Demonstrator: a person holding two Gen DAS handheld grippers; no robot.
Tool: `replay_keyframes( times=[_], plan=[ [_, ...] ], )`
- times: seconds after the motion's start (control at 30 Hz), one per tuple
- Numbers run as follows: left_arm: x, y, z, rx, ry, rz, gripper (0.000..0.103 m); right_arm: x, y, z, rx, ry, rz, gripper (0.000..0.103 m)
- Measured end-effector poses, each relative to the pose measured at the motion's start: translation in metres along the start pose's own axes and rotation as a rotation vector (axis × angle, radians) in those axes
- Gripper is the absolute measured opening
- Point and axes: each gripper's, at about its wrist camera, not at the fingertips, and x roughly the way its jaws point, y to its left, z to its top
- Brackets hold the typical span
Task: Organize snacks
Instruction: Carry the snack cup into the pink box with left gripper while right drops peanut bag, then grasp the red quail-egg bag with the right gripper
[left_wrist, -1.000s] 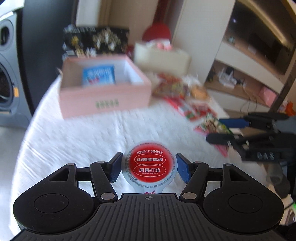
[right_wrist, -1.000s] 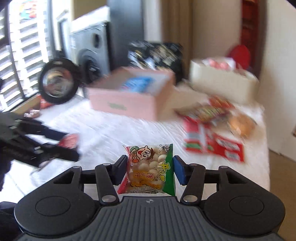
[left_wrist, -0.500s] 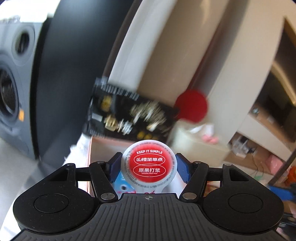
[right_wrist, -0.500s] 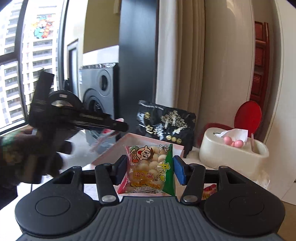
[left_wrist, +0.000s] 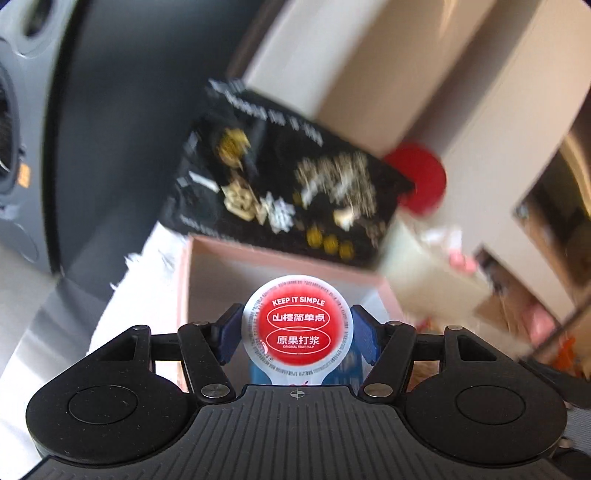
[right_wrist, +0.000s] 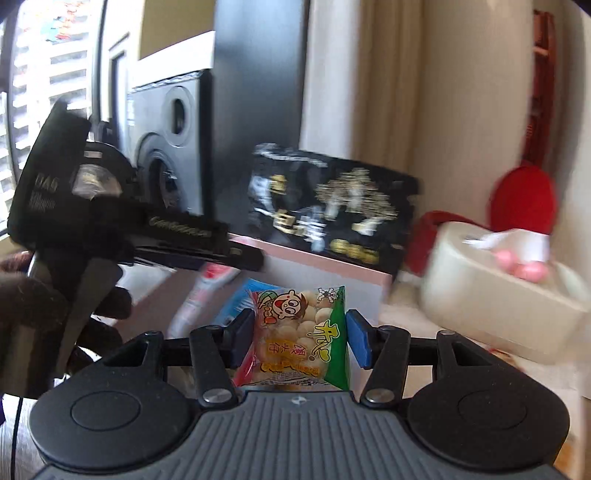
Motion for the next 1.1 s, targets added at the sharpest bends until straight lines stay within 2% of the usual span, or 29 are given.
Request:
replay_keyframes(
  times=[0.07, 0.13, 0.2, 0.3, 0.4, 0.43, 0.5, 0.63, 0.7, 0.8, 0.9, 1.03, 1.1],
  plan=[
    [0.003, -0.011, -0.001, 0.074, 0.056, 0.031, 0.067, 0.017, 0.004, -0.001, -0.006, 0.047, 0.030, 0.064],
    [0.001, -0.024, -0.008, 0.153, 0.067, 0.096, 0.067, 0.023, 0.009, -0.004, -0.016, 0.080, 0.038, 0.064],
    [0.006, -0.034, -0.011, 0.214, 0.105, 0.127, 0.067, 0.015, 0.014, -0.011, -0.046, 0.072, 0.034, 0.065],
    [0.014, -0.041, -0.022, 0.275, 0.230, 0.146, 0.067, -0.004, 0.010, -0.021, -0.076, 0.046, 0.004, 0.065],
    [0.012, -0.047, -0.028, 0.311, 0.253, 0.163, 0.067, -0.027, -0.006, -0.030, -0.055, 0.023, -0.035, 0.067],
    [0.008, -0.046, -0.027, 0.294, 0.233, 0.150, 0.066, -0.036, -0.012, -0.034, -0.040, 0.011, -0.052, 0.067],
    [-0.005, -0.044, -0.021, 0.242, 0.138, 0.143, 0.066, -0.051, -0.024, -0.041, -0.016, -0.013, -0.089, 0.069],
    [-0.031, -0.035, -0.010, 0.116, -0.038, 0.238, 0.066, -0.073, -0.049, -0.053, 0.021, -0.035, -0.163, 0.073],
    [-0.045, -0.041, -0.014, 0.127, -0.093, 0.254, 0.066, -0.078, -0.060, -0.059, 0.026, -0.036, -0.198, 0.073],
    [-0.061, -0.063, -0.036, 0.207, -0.136, 0.181, 0.066, -0.079, -0.082, -0.067, 0.046, -0.031, -0.241, 0.077],
    [-0.072, -0.087, -0.070, 0.282, -0.130, 0.090, 0.066, -0.067, -0.115, -0.067, 0.126, 0.025, -0.276, 0.078],
    [-0.072, -0.113, -0.113, 0.330, -0.058, -0.017, 0.066, -0.025, -0.171, -0.057, 0.331, 0.135, -0.241, 0.078],
    [-0.064, -0.124, -0.129, 0.342, -0.017, -0.048, 0.066, 0.003, -0.189, -0.050, 0.364, 0.173, -0.245, 0.078]
  ],
)
